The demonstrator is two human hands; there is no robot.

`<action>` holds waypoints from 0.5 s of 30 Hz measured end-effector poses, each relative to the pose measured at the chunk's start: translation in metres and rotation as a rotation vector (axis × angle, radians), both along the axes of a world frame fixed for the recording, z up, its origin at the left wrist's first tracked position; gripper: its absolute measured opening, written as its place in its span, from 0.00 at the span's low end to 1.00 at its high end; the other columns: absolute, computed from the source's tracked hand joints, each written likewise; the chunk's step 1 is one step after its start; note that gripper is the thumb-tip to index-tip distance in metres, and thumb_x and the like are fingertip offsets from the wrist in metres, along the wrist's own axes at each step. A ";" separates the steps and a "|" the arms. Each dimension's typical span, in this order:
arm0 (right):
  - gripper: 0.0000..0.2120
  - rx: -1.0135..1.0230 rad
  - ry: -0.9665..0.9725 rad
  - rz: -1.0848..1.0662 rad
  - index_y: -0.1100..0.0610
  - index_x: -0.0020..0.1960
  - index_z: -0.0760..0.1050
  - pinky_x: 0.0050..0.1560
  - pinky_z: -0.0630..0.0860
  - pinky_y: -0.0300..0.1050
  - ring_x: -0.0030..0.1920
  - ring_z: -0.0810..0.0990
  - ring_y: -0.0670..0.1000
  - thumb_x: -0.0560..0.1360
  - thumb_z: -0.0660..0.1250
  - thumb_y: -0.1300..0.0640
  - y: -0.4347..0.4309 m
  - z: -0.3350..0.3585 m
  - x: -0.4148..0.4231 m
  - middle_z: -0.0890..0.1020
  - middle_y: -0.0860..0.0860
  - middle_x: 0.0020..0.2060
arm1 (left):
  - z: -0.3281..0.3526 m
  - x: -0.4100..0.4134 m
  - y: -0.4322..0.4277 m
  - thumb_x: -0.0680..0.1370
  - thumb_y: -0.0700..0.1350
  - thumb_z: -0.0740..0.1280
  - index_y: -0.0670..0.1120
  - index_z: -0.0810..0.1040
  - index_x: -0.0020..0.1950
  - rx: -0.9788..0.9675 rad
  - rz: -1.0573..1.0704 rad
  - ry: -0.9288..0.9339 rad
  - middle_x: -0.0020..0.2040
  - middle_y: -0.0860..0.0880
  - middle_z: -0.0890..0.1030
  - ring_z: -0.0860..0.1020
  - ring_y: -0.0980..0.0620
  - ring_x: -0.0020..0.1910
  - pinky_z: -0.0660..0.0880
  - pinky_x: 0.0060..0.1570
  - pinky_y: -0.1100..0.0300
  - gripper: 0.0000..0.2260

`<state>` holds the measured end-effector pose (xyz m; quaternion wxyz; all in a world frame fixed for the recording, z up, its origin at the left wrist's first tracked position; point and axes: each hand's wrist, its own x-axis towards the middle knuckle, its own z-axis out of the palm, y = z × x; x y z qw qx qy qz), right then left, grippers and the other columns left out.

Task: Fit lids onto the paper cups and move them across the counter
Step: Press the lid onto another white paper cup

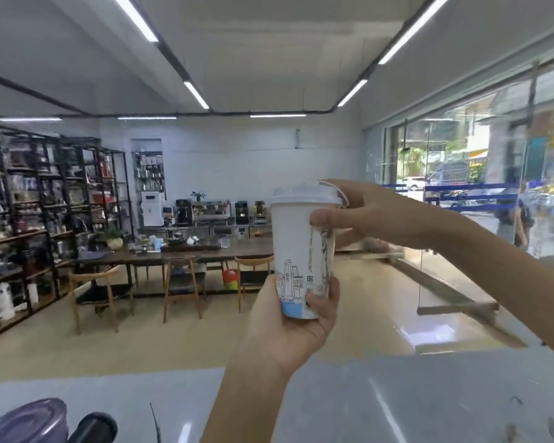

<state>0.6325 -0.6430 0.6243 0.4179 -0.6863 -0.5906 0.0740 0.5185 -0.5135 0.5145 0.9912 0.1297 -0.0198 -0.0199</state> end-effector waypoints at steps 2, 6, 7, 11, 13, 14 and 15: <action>0.17 -0.021 0.000 0.002 0.46 0.62 0.75 0.48 0.83 0.43 0.56 0.84 0.47 0.75 0.71 0.45 0.001 0.003 0.003 0.85 0.48 0.55 | 0.004 0.004 -0.001 0.79 0.49 0.62 0.32 0.86 0.41 -0.004 0.019 0.022 0.41 0.37 0.83 0.77 0.45 0.42 0.72 0.20 0.66 0.23; 0.24 -0.109 -0.004 -0.001 0.43 0.68 0.71 0.51 0.82 0.44 0.58 0.82 0.45 0.74 0.71 0.42 0.001 0.009 0.004 0.84 0.44 0.57 | 0.002 0.012 -0.001 0.78 0.49 0.63 0.33 0.86 0.41 -0.001 0.044 0.029 0.42 0.37 0.83 0.78 0.44 0.40 0.71 0.20 0.66 0.21; 0.27 -0.131 0.000 -0.019 0.42 0.70 0.69 0.51 0.82 0.44 0.58 0.82 0.43 0.73 0.72 0.42 0.001 0.011 0.003 0.83 0.42 0.57 | 0.002 0.014 0.000 0.78 0.48 0.63 0.33 0.87 0.41 0.005 0.064 0.034 0.43 0.37 0.84 0.79 0.43 0.39 0.71 0.20 0.65 0.20; 0.32 -0.198 -0.136 -0.164 0.40 0.67 0.67 0.45 0.84 0.44 0.49 0.82 0.36 0.67 0.71 0.33 0.005 0.013 -0.007 0.80 0.38 0.53 | 0.000 0.021 0.002 0.76 0.46 0.63 0.37 0.86 0.46 0.072 0.216 0.066 0.45 0.39 0.84 0.81 0.43 0.37 0.70 0.20 0.66 0.16; 0.27 -0.190 -0.172 -0.252 0.39 0.60 0.69 0.38 0.84 0.41 0.45 0.83 0.41 0.66 0.68 0.29 0.010 0.015 -0.015 0.78 0.39 0.49 | 0.001 0.026 0.000 0.78 0.46 0.60 0.39 0.83 0.51 0.115 0.284 0.077 0.48 0.40 0.83 0.79 0.44 0.41 0.70 0.20 0.66 0.14; 0.30 -0.181 -0.166 -0.314 0.40 0.61 0.68 0.36 0.84 0.41 0.43 0.83 0.44 0.65 0.67 0.27 0.014 0.016 -0.018 0.77 0.41 0.48 | 0.001 0.028 -0.002 0.78 0.46 0.60 0.40 0.82 0.50 0.136 0.321 0.076 0.49 0.41 0.83 0.78 0.44 0.42 0.70 0.20 0.66 0.14; 0.34 -0.169 -0.156 -0.381 0.42 0.62 0.67 0.34 0.84 0.42 0.43 0.82 0.45 0.64 0.65 0.25 0.018 0.017 -0.020 0.77 0.42 0.47 | 0.002 0.031 -0.004 0.78 0.46 0.59 0.40 0.82 0.50 0.154 0.365 0.076 0.49 0.41 0.82 0.78 0.44 0.42 0.70 0.21 0.66 0.14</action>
